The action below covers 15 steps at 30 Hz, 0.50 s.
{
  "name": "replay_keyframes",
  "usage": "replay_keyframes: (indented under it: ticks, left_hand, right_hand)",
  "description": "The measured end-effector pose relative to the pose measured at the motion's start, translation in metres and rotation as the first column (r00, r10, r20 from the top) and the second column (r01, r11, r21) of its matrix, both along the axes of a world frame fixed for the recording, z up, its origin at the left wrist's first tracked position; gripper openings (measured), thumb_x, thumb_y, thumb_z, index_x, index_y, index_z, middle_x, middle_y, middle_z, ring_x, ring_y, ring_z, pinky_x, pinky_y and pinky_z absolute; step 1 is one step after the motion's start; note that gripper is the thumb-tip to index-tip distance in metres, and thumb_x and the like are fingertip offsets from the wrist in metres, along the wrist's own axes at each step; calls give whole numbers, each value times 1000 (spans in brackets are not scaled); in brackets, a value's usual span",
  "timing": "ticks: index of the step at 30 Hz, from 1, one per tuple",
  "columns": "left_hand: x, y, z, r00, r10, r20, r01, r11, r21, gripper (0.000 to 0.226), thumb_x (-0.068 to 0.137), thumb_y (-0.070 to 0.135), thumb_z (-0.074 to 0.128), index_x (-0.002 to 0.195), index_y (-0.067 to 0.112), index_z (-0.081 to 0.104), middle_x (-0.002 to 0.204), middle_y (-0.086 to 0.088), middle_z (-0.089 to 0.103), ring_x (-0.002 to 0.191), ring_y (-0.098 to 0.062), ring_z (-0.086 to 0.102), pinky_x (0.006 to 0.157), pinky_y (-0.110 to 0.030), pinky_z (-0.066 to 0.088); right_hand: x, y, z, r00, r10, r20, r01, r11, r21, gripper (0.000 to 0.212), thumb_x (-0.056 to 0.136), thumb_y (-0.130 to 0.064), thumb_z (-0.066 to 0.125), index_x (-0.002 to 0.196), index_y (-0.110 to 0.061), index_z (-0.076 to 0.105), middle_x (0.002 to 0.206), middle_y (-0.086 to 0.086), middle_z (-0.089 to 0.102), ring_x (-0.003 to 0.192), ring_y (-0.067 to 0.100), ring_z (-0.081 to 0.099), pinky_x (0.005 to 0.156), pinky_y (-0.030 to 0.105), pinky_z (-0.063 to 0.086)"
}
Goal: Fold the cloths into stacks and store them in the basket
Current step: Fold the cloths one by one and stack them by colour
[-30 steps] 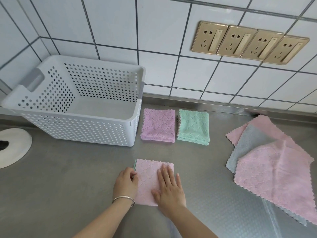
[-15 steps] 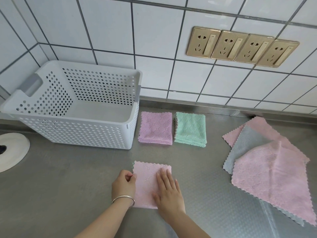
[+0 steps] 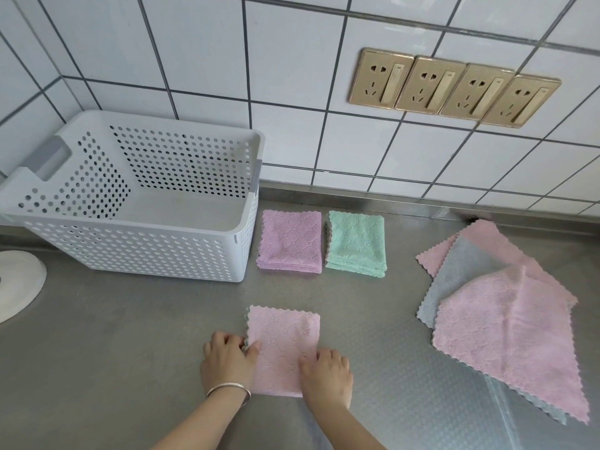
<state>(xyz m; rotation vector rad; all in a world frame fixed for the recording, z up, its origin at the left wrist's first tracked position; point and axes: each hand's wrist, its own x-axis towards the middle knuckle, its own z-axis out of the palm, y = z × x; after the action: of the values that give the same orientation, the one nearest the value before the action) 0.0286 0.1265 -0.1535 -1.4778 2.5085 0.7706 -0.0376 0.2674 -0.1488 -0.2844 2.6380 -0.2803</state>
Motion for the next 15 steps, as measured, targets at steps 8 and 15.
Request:
replay_keyframes:
  ticks: [8, 15]
  left_hand:
    - [-19, 7, 27, 885, 296, -358, -174, 926, 335, 17, 87, 24, 58, 90, 12, 46, 85, -16, 62, 91, -39, 59, 70, -36, 40]
    - [-89, -15, 73, 712, 146, -687, -5, 979, 204, 47, 90, 19, 53, 134, 26, 39, 123, 13, 49, 112, -6, 50, 86, -20, 37]
  right_hand:
    - [-12, -2, 23, 957, -168, 236, 261, 853, -451, 19, 94, -30, 48, 80, -21, 38, 68, -8, 47, 64, 12, 47, 59, 26, 36]
    - [-98, -43, 61, 956, -248, 154, 282, 649, -706, 14, 92, -23, 54, 82, -18, 46, 63, -5, 44, 57, 10, 42, 54, 22, 34]
